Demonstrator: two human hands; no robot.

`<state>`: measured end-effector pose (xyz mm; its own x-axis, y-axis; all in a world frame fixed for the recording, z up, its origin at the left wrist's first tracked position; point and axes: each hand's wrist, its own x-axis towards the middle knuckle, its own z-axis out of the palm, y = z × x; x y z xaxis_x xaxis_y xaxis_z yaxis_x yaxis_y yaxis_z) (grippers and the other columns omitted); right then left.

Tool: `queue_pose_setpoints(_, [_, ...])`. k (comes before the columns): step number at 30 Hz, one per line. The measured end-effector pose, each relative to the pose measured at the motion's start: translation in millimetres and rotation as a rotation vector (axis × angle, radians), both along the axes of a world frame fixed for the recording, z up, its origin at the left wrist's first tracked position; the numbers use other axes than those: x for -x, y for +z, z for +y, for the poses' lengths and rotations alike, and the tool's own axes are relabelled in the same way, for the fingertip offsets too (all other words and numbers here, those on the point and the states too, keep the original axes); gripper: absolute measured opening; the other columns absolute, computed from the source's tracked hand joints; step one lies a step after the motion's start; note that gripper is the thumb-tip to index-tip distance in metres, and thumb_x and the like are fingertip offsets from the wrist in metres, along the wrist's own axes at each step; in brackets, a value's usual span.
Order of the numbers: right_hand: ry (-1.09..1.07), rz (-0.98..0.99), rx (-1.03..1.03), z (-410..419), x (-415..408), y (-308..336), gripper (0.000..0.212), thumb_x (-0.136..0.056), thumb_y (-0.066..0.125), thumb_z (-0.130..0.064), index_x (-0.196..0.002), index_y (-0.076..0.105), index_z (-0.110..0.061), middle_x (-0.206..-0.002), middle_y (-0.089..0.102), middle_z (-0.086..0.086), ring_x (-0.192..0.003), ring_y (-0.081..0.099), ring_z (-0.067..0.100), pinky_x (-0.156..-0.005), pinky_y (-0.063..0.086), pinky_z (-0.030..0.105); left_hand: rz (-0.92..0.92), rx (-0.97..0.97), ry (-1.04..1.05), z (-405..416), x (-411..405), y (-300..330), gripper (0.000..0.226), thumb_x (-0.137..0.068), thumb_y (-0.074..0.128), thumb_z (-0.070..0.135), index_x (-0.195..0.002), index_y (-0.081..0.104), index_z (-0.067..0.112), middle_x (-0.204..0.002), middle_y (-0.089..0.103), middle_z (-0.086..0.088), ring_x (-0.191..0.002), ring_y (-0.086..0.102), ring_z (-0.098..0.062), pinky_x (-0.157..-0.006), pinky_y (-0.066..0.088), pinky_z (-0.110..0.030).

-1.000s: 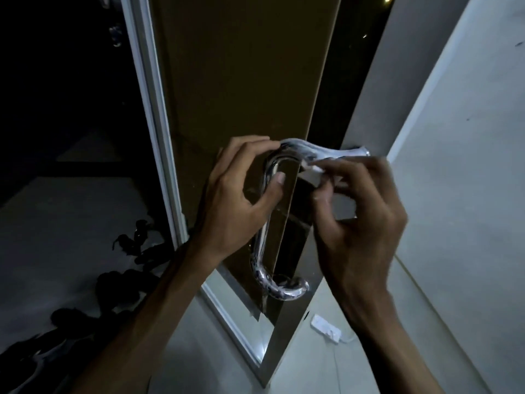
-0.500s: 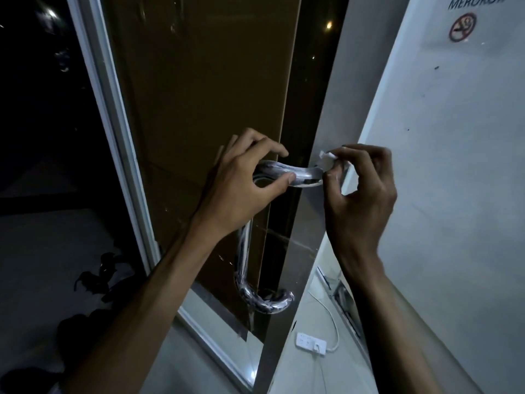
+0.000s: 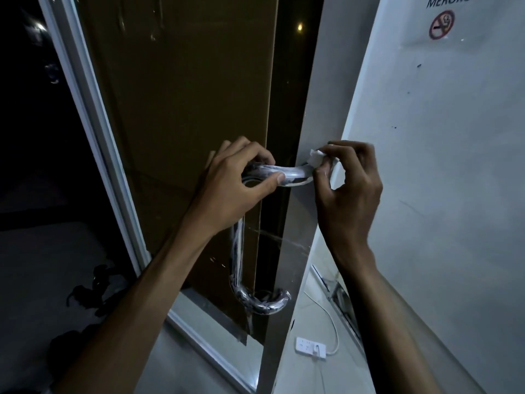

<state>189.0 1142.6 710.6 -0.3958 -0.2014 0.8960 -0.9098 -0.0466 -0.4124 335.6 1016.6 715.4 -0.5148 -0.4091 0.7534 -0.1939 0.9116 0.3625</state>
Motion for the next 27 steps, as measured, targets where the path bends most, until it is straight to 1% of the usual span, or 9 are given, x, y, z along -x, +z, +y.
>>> queue_pose_setpoints(6, [0.018, 0.031, 0.0, -9.1, 27.6, -5.7, 0.012, -0.095, 0.067, -0.01, -0.106, 0.072, -0.007, -0.114, 0.064, 0.009, -0.102, 0.054, 0.002, -0.082, 0.039, 0.001, 0.011, -0.002, 0.025, -2.0, 16.3, 0.1, 0.034, -0.09, 0.061, 0.06, -0.105, 0.067, 0.029, -0.104, 0.057, 0.016, -0.101, 0.051, -0.01, -0.091, 0.041, -0.038])
queue_pose_setpoints(11, [0.064, 0.054, 0.009, -16.0, 54.1, -2.6, 0.013, -0.095, 0.064, -0.009, -0.104, 0.072, -0.006, -0.111, 0.064, 0.009, -0.098, 0.059, 0.008, -0.08, 0.038, 0.001, 0.03, -0.018, 0.046, -5.5, 36.8, -1.4, 0.031, -0.09, 0.063, 0.057, -0.105, 0.068, 0.03, -0.104, 0.058, 0.015, -0.102, 0.052, -0.011, -0.094, 0.042, -0.042])
queue_pose_setpoints(16, [0.091, 0.056, 0.007, -24.2, 83.8, -1.7, 0.014, -0.095, 0.064, -0.008, -0.105, 0.072, -0.005, -0.108, 0.065, 0.01, -0.095, 0.06, 0.01, -0.081, 0.038, 0.002, 0.05, -0.029, 0.068, -9.7, 63.7, -4.9, 0.029, -0.091, 0.064, 0.055, -0.104, 0.067, 0.03, -0.105, 0.059, 0.015, -0.103, 0.055, -0.012, -0.096, 0.042, -0.044])
queue_pose_setpoints(17, [0.101, 0.049, 0.018, -26.2, 88.8, -1.5, 0.014, -0.094, 0.064, -0.007, -0.106, 0.072, -0.005, -0.106, 0.065, 0.009, -0.094, 0.061, 0.011, -0.081, 0.04, 0.005, 0.054, -0.027, 0.073, -11.5, 68.2, -5.2, 0.028, -0.091, 0.065, 0.054, -0.104, 0.067, 0.03, -0.105, 0.059, 0.015, -0.103, 0.055, -0.013, -0.096, 0.042, -0.044])
queue_pose_setpoints(20, [0.096, 0.033, 0.048, -30.7, 108.5, -2.6, 0.015, -0.095, 0.063, -0.006, -0.107, 0.073, -0.007, -0.103, 0.065, 0.007, -0.093, 0.064, 0.017, -0.078, 0.05, 0.02, 0.075, -0.026, 0.089, -15.4, 85.9, -6.3, 0.024, -0.09, 0.068, 0.051, -0.101, 0.067, 0.03, -0.104, 0.06, 0.014, -0.102, 0.056, -0.013, -0.096, 0.04, -0.041])
queue_pose_setpoints(21, [0.083, 0.034, 0.052, -32.6, 113.7, -3.9, 0.016, -0.096, 0.062, -0.007, -0.108, 0.072, -0.007, -0.103, 0.065, 0.006, -0.093, 0.064, 0.018, -0.078, 0.049, 0.02, 0.081, -0.026, 0.093, -16.7, 90.5, -6.5, 0.023, -0.09, 0.068, 0.05, -0.101, 0.067, 0.03, -0.104, 0.06, 0.014, -0.102, 0.056, -0.013, -0.096, 0.039, -0.04])
queue_pose_setpoints(22, [0.067, 0.037, 0.053, -34.6, 120.5, -5.0, 0.016, -0.097, 0.062, -0.008, -0.109, 0.072, -0.008, -0.103, 0.065, 0.006, -0.093, 0.064, 0.019, -0.078, 0.047, 0.018, 0.085, -0.026, 0.096, -18.2, 97.0, -6.7, 0.022, -0.09, 0.069, 0.05, -0.101, 0.067, 0.03, -0.103, 0.06, 0.014, -0.102, 0.056, -0.013, -0.096, 0.04, -0.04])
queue_pose_setpoints(24, [0.04, 0.05, 0.039, -39.8, 131.6, -8.9, 0.016, -0.098, 0.063, -0.01, -0.111, 0.072, -0.008, -0.102, 0.065, 0.006, -0.094, 0.063, 0.02, -0.078, 0.042, 0.014, 0.088, -0.026, 0.103, -21.3, 108.0, -7.7, 0.02, -0.091, 0.07, 0.048, -0.101, 0.066, 0.031, -0.104, 0.06, 0.015, -0.101, 0.054, -0.012, -0.096, 0.042, -0.043])
queue_pose_setpoints(27, [0.04, 0.084, -0.014, -49.8, 142.5, -20.1, 0.018, -0.099, 0.064, -0.014, -0.114, 0.073, -0.008, -0.106, 0.066, 0.007, -0.097, 0.063, 0.023, -0.076, 0.048, 0.022, 0.091, -0.033, 0.113, -25.0, 123.5, -8.7, 0.019, -0.091, 0.07, 0.049, -0.101, 0.064, 0.032, -0.103, 0.059, 0.015, -0.1, 0.053, -0.012, -0.094, 0.046, -0.049])
